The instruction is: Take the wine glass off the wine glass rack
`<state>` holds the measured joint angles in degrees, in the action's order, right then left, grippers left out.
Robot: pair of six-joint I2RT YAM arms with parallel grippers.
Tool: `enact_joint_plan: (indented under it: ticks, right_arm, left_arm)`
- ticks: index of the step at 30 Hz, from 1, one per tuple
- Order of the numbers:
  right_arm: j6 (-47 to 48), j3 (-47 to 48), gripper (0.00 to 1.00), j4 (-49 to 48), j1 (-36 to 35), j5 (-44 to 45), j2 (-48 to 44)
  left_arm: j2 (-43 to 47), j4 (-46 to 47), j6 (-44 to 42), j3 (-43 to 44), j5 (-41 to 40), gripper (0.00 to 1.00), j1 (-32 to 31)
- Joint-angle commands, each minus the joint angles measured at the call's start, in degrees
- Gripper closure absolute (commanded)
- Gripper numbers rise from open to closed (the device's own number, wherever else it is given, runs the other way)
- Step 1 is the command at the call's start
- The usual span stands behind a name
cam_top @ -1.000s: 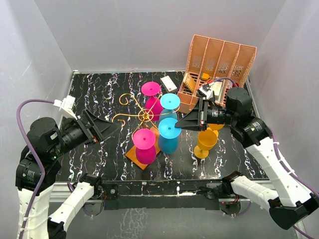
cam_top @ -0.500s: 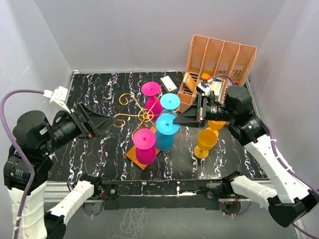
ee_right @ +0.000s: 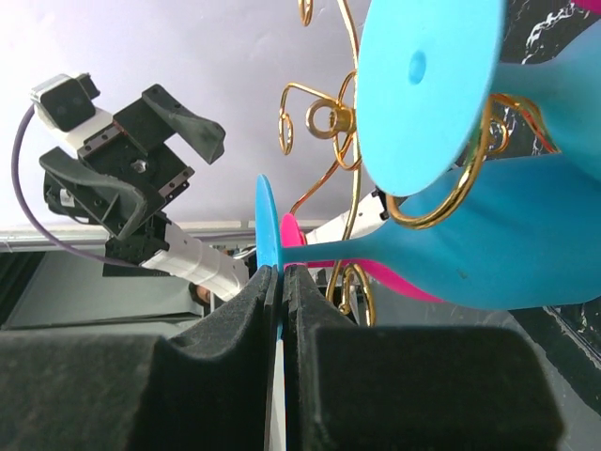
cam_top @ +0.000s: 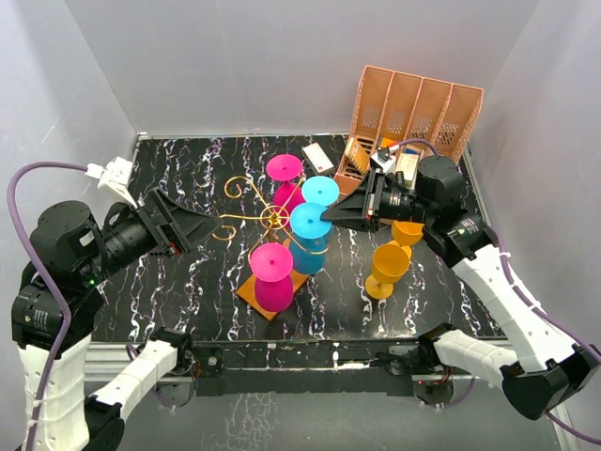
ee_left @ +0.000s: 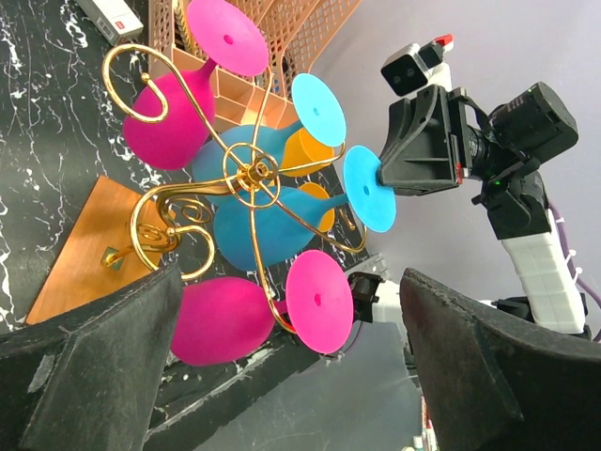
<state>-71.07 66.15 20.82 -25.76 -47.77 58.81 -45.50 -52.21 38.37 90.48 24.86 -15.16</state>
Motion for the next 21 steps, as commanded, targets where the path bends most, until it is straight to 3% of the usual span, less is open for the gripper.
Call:
enact_joint_plan:
  ticks: [1,11,21]
  right_arm:
    - [-0.28,1.86,0.92,-0.36,0.13,3.48,0.04]
    - [2.16,4.12,0.92,8.74,0.13,13.82,-2.20]
    - [2.07,2.68,0.92,10.66,0.10,18.33,-7.82]
  left_arm:
    - [-0.10,3.31,0.56,-0.74,1.72,0.03,0.21]
    - [-1.37,5.70,1.34,0.05,2.83,0.03,0.21]
    - [-4.08,9.71,2.94,0.96,4.85,0.03,0.23]
